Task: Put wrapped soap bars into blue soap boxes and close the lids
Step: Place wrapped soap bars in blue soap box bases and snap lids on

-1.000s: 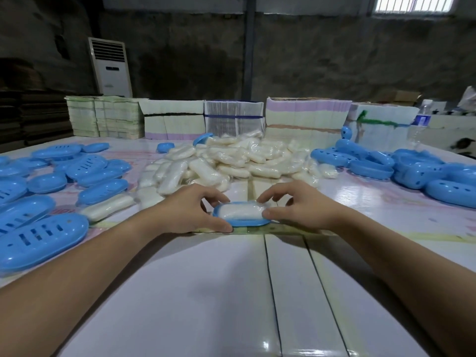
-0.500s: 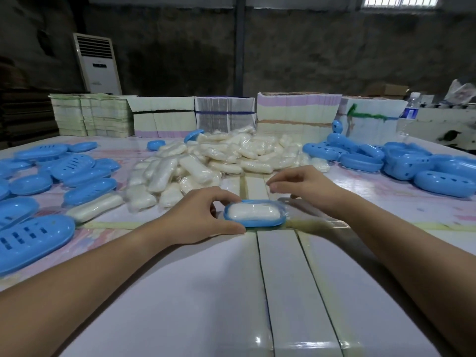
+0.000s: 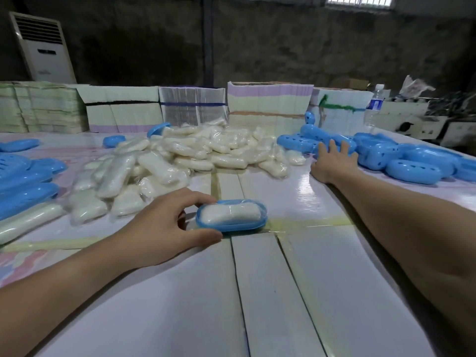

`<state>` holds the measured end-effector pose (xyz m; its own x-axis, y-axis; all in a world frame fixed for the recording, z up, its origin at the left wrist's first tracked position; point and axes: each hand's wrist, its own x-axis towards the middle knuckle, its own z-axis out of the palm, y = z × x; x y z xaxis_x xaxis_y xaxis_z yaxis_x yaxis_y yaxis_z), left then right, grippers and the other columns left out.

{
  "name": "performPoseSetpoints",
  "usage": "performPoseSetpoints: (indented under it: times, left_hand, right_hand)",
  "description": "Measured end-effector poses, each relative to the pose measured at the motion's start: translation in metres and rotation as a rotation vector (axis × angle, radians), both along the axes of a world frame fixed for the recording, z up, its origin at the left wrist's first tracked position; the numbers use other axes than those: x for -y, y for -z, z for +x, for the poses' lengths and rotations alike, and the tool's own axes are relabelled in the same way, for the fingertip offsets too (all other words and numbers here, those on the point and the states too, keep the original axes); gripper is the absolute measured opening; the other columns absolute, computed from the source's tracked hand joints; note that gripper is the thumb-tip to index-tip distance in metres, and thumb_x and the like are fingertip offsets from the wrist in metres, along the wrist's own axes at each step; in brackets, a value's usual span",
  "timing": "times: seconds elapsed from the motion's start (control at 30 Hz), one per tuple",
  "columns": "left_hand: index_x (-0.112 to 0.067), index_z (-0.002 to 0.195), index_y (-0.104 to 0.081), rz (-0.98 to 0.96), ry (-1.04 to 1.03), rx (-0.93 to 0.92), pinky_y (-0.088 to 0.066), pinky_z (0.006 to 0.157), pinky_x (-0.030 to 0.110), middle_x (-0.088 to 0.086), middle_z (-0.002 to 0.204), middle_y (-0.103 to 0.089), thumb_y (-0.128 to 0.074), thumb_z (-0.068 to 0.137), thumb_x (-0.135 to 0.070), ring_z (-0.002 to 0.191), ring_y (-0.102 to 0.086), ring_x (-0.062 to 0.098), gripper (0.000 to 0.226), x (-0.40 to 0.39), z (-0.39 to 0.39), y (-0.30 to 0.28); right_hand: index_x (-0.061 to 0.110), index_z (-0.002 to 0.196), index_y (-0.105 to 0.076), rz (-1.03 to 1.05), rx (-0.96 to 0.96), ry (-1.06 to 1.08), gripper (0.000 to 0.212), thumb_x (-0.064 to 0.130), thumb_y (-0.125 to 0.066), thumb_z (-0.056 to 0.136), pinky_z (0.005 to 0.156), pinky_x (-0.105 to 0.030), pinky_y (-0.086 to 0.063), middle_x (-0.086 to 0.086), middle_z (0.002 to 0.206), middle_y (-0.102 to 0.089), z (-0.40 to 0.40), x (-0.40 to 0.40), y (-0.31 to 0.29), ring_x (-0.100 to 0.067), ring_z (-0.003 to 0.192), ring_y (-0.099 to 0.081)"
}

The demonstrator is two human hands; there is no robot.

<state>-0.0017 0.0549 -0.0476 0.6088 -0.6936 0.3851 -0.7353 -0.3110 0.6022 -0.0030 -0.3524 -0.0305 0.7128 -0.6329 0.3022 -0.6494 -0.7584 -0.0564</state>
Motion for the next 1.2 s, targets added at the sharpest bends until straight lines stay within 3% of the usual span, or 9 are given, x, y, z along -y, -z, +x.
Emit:
performPoseSetpoints:
  times: [0.1, 0.27, 0.53, 0.67, 0.8, 0.9, 1.03, 1.13, 1.2]
  left_hand:
    - [-0.058, 0.108, -0.060, -0.012, 0.016, 0.005, -0.042, 0.064, 0.007, -0.026, 0.106, -0.061, -0.079, 0.064, -0.057, 0.075, -0.056, -0.003, 0.047, 0.001, 0.000, 0.001]
    - [-0.053, 0.105, -0.065, -0.003, 0.009, 0.018, -0.041, 0.068, 0.004, -0.026, 0.103, -0.064, -0.081, 0.069, -0.045, 0.079, -0.056, -0.008, 0.040, 0.002, -0.001, 0.000]
    - [-0.053, 0.106, -0.062, 0.018, -0.009, 0.026, -0.041, 0.066, 0.007, -0.031, 0.105, -0.061, -0.082, 0.072, -0.042, 0.079, -0.055, -0.005, 0.041, 0.000, -0.003, -0.002]
    - [-0.052, 0.107, -0.063, 0.027, -0.014, 0.044, -0.040, 0.066, 0.008, -0.031, 0.104, -0.061, -0.084, 0.074, -0.039, 0.080, -0.055, -0.006, 0.042, 0.001, 0.000, 0.000]
    - [-0.054, 0.108, -0.063, 0.031, 0.002, 0.043, -0.041, 0.065, 0.007, -0.032, 0.105, -0.061, -0.081, 0.070, -0.049, 0.078, -0.055, -0.007, 0.042, 0.000, 0.003, 0.001]
    - [-0.063, 0.110, -0.057, 0.018, 0.013, 0.023, -0.043, 0.063, 0.012, -0.032, 0.105, -0.060, -0.075, 0.062, -0.065, 0.073, -0.055, 0.000, 0.052, -0.001, 0.003, 0.000]
    - [-0.065, 0.111, -0.053, 0.029, -0.001, 0.011, -0.041, 0.061, 0.016, -0.033, 0.104, -0.059, -0.070, 0.058, -0.073, 0.067, -0.053, 0.002, 0.056, -0.001, 0.001, -0.001]
    - [-0.063, 0.108, -0.057, 0.030, -0.009, -0.019, -0.043, 0.062, 0.015, -0.033, 0.103, -0.060, -0.076, 0.063, -0.065, 0.069, -0.053, 0.002, 0.049, -0.002, 0.000, -0.001]
    - [-0.057, 0.105, -0.062, 0.031, -0.023, -0.021, -0.043, 0.063, 0.014, -0.034, 0.101, -0.060, -0.081, 0.070, -0.053, 0.067, -0.052, 0.002, 0.041, -0.002, 0.000, 0.000]
  right_hand:
    - [0.014, 0.142, -0.032, 0.042, 0.023, 0.021, 0.050, 0.025, -0.041, 0.094, 0.108, -0.058, -0.027, -0.014, 0.148, -0.038, 0.006, 0.004, 0.000, -0.039, 0.141, -0.021]
    - [0.012, 0.113, -0.060, -0.039, 0.157, -0.084, 0.026, 0.021, -0.054, 0.090, 0.094, -0.047, -0.047, -0.012, 0.115, -0.062, -0.001, 0.006, -0.003, -0.034, 0.111, -0.053]
    - [0.016, 0.116, -0.058, -0.011, 0.112, 0.064, 0.030, 0.032, -0.047, 0.094, 0.099, -0.047, -0.034, -0.010, 0.120, -0.057, 0.005, 0.013, -0.001, -0.034, 0.118, -0.044]
    - [0.018, 0.107, -0.064, -0.136, 0.149, -0.046, 0.021, 0.026, -0.052, 0.093, 0.094, -0.044, -0.035, -0.007, 0.112, -0.062, 0.006, 0.010, 0.001, -0.032, 0.111, -0.048]
    - [0.019, 0.089, -0.060, -0.082, 0.192, -0.144, 0.009, 0.020, -0.051, 0.089, 0.080, -0.038, -0.039, -0.005, 0.097, -0.061, 0.000, -0.011, -0.002, -0.029, 0.099, -0.053]
    - [0.020, 0.067, -0.047, 0.008, 0.323, -0.188, 0.021, 0.021, -0.051, 0.088, 0.062, -0.033, -0.034, -0.002, 0.073, -0.054, -0.010, -0.038, -0.017, -0.026, 0.078, -0.053]
    - [0.014, 0.059, -0.044, 0.464, 0.641, -0.386, 0.031, 0.016, -0.056, 0.088, 0.056, -0.029, -0.032, -0.002, 0.058, -0.041, -0.032, -0.101, -0.051, -0.017, 0.058, -0.041]
    - [0.013, 0.076, -0.068, 1.008, 0.724, -0.672, 0.013, 0.016, -0.066, 0.089, 0.053, -0.017, -0.044, 0.002, 0.071, -0.062, -0.058, -0.157, -0.068, -0.004, 0.059, -0.058]
    - [0.016, 0.083, -0.069, 1.409, 0.730, -0.772, 0.007, 0.015, -0.066, 0.090, 0.049, -0.017, -0.043, 0.003, 0.076, -0.068, -0.071, -0.182, -0.062, -0.003, 0.063, -0.063]
